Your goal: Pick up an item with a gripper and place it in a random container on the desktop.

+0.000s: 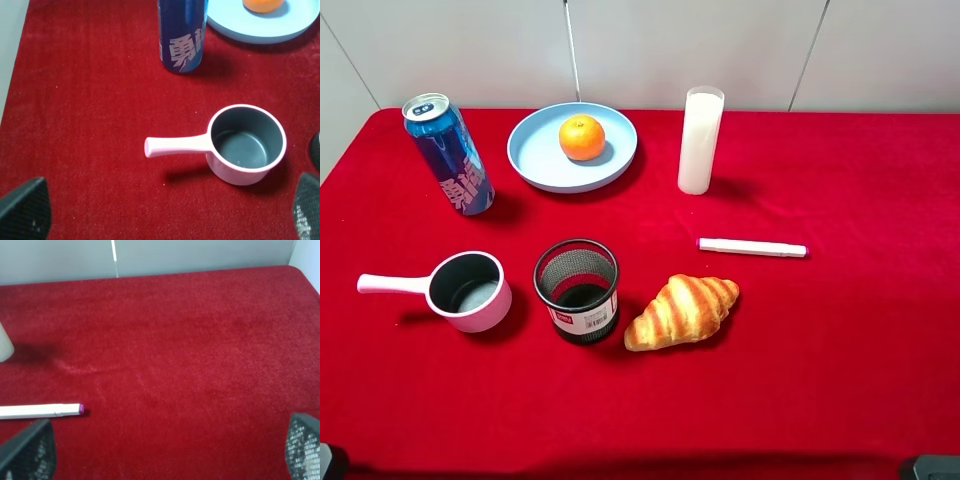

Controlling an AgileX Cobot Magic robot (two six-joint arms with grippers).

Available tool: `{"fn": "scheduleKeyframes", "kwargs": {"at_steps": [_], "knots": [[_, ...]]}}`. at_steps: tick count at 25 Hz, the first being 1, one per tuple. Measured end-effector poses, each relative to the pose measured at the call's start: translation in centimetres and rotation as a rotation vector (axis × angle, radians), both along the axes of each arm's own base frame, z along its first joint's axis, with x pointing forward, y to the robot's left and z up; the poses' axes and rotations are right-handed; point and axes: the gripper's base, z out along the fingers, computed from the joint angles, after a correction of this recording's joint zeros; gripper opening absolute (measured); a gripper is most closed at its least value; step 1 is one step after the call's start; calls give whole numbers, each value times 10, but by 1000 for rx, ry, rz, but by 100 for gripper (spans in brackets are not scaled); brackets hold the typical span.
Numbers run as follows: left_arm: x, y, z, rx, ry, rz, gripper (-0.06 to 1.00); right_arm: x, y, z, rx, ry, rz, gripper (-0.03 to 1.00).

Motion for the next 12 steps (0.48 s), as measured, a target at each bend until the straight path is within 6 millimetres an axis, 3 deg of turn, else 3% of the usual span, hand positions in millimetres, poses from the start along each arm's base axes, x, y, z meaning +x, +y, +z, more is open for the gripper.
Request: {"fn": "scheduleKeyframes", "kwargs": {"at_steps": [12], "knots": [[0,0,0,0,0,0,96,0,0,0,0,0,0,69]]}}
